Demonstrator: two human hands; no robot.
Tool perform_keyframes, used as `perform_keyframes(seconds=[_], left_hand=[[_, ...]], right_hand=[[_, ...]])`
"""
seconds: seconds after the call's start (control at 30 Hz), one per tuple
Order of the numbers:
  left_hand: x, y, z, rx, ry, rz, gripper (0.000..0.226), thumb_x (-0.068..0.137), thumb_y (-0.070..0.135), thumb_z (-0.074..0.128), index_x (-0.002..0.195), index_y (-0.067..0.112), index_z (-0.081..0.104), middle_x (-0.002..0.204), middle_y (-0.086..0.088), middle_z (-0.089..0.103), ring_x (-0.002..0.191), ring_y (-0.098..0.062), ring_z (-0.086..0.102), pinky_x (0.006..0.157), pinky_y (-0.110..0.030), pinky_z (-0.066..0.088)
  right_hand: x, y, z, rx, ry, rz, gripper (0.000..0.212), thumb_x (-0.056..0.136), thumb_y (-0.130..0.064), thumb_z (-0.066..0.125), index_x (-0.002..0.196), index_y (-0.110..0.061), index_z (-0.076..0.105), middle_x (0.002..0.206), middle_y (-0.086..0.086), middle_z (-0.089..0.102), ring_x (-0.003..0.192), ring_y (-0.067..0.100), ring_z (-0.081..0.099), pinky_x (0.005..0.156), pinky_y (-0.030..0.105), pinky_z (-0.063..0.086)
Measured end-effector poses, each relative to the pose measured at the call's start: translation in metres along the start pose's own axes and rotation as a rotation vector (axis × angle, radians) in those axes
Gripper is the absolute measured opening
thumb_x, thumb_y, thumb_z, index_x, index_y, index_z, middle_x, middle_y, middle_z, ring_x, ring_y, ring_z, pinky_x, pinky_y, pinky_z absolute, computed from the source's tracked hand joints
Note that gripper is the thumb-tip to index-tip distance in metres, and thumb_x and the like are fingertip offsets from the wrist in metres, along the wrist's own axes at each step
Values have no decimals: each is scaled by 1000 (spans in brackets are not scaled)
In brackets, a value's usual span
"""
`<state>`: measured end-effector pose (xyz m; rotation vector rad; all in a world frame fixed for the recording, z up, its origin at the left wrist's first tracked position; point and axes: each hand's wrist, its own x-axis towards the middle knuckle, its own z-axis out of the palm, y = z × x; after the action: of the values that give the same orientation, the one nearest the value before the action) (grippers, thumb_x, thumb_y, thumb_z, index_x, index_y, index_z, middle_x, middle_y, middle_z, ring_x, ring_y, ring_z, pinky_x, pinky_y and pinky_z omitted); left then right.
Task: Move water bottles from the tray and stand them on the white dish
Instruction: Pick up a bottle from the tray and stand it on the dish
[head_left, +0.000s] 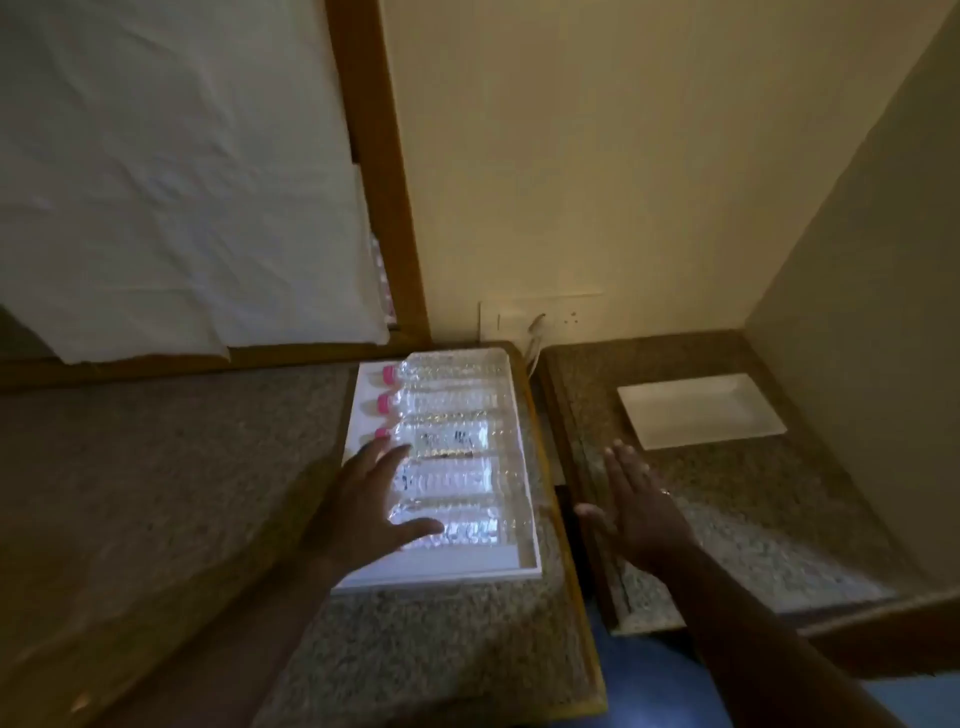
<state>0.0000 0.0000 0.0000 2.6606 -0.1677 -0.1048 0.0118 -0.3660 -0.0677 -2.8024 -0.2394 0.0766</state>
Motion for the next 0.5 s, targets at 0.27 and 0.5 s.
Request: perform_keyframes(seconds=[0.27, 0.5], left_hand=[[-13, -14, 34, -10, -107, -120, 84, 67, 48, 83, 139, 26, 44, 140, -5, 53, 121, -23, 54, 96, -36, 49], [9, -12, 5, -115, -96, -34, 82, 53, 51, 89, 123, 22, 58, 104, 9, 59, 85, -6, 57, 69, -21, 51]], right_hand=[[-26, 19, 43, -78, -113, 12, 96, 89, -73, 11, 146, 1, 34, 155, 22, 24, 144, 36, 18, 114, 51, 17], [-24, 22, 44, -124, -81, 13, 85, 93, -65, 22, 142, 3, 41, 151, 24, 32, 141, 39, 26, 111, 54, 23]])
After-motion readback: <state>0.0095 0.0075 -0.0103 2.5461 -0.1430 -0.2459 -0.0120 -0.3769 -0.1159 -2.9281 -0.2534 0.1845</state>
